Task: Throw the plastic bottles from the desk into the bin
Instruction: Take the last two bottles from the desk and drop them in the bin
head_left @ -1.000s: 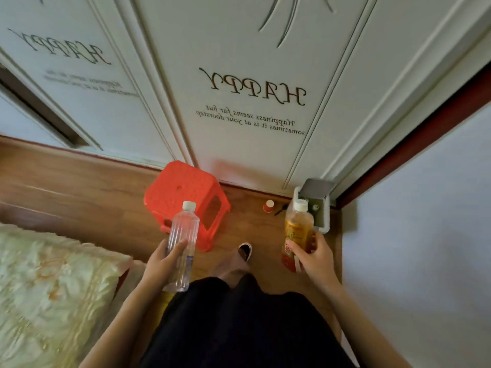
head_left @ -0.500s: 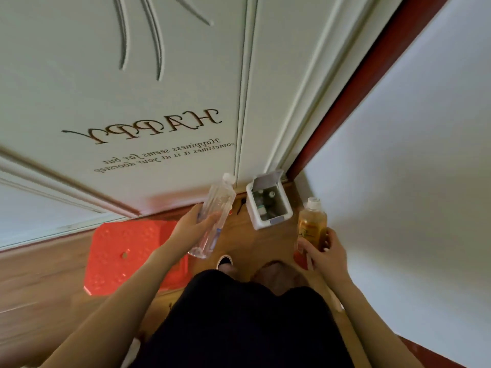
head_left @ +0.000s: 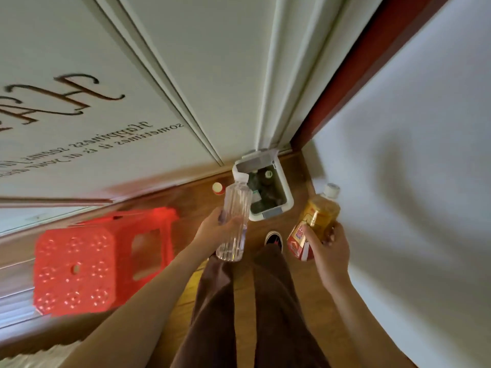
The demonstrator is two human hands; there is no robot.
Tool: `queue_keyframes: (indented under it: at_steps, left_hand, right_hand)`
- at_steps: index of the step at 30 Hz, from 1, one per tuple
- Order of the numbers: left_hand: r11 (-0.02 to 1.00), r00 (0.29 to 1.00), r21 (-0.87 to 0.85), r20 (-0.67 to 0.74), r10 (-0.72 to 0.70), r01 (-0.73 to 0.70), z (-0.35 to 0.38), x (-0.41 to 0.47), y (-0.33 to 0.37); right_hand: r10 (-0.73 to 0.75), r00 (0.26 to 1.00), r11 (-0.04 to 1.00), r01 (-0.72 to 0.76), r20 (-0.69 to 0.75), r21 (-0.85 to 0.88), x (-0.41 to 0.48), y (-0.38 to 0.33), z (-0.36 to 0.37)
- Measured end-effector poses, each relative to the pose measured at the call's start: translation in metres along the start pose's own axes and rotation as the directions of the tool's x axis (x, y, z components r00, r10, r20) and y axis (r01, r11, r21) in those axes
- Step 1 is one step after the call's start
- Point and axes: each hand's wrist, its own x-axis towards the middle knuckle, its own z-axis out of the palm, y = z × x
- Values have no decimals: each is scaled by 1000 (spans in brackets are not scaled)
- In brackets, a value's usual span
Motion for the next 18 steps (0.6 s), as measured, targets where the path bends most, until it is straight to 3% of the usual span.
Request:
queue_keyframes:
  at_steps: [5, 10, 15, 18]
  left_hand:
    - [995, 996, -57, 36, -76, 78, 71, 109, -30]
    - [989, 997, -150, 73, 15, -4, 122, 201, -50]
    - [979, 998, -203, 66, 9, 5, 149, 268, -62]
    - [988, 994, -150, 107, -12, 28, 151, 289, -56]
  right_hand:
    - [-54, 995, 998, 52, 84, 26, 96, 48, 33]
    - [-135, 978, 991, 132, 161, 26, 179, 99, 57]
    - [-197, 963, 980, 191, 185, 50, 221, 126, 71]
    - [-189, 966, 981, 177, 175, 79, 227, 133, 71]
